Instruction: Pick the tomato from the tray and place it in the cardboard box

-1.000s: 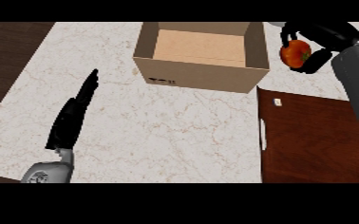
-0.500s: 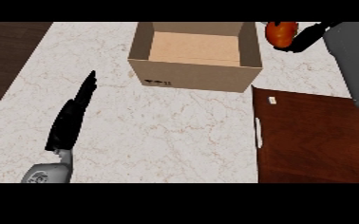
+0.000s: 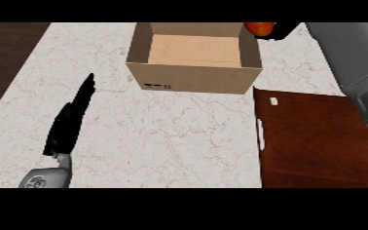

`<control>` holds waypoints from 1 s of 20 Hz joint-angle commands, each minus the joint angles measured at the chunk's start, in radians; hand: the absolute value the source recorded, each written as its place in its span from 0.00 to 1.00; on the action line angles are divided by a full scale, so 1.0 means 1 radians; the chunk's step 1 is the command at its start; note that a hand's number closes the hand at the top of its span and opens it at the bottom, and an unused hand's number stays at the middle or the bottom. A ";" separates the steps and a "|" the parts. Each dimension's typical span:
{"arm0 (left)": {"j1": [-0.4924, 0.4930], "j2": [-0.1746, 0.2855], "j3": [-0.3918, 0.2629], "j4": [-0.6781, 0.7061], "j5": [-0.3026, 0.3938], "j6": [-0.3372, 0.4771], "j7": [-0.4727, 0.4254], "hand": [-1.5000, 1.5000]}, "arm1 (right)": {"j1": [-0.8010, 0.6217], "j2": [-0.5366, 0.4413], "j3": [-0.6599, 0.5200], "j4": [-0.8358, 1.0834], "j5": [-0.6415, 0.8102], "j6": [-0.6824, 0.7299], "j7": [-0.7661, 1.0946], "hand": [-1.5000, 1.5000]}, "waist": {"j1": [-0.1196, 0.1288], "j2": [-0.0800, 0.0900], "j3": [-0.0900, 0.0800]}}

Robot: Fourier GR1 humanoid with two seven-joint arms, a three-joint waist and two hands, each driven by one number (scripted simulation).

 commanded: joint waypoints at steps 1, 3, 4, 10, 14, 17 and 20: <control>0.021 0.008 0.002 -0.003 -0.008 0.001 -0.018 0.50 | -0.104 0.029 0.004 0.050 -0.005 0.128 -0.004 1.00 | 0.002 -0.002 -0.001; 0.025 -0.015 -0.011 -0.015 -0.004 0.005 0.011 0.50 | -0.086 0.071 0.017 0.062 0.003 0.092 -0.016 1.00 | -0.007 -0.004 -0.001; 0.013 0.019 0.017 -0.025 0.019 -0.023 0.016 0.50 | -0.114 0.101 0.021 0.066 0.008 0.069 0.028 1.00 | -0.004 -0.004 -0.001; 0.037 -0.021 -0.007 0.029 -0.025 0.027 -0.042 0.50 | -0.119 0.254 0.075 0.105 0.057 -0.009 0.102 1.00 | -0.016 -0.004 -0.003; 0.013 0.011 0.020 0.005 -0.003 0.001 -0.004 0.50 | -0.086 0.305 0.095 0.132 0.084 -0.084 0.125 1.00 | -0.008 0.000 -0.002; 0.003 0.021 0.024 -0.007 0.003 -0.011 0.003 0.50 | -0.089 0.324 0.126 0.150 0.119 -0.089 0.158 1.00 | -0.009 -0.001 -0.002; -0.001 0.008 0.022 0.018 -0.004 0.003 -0.024 0.50 | -0.098 0.356 0.098 0.182 0.096 -0.081 0.246 0.00 | -0.008 0.002 -0.002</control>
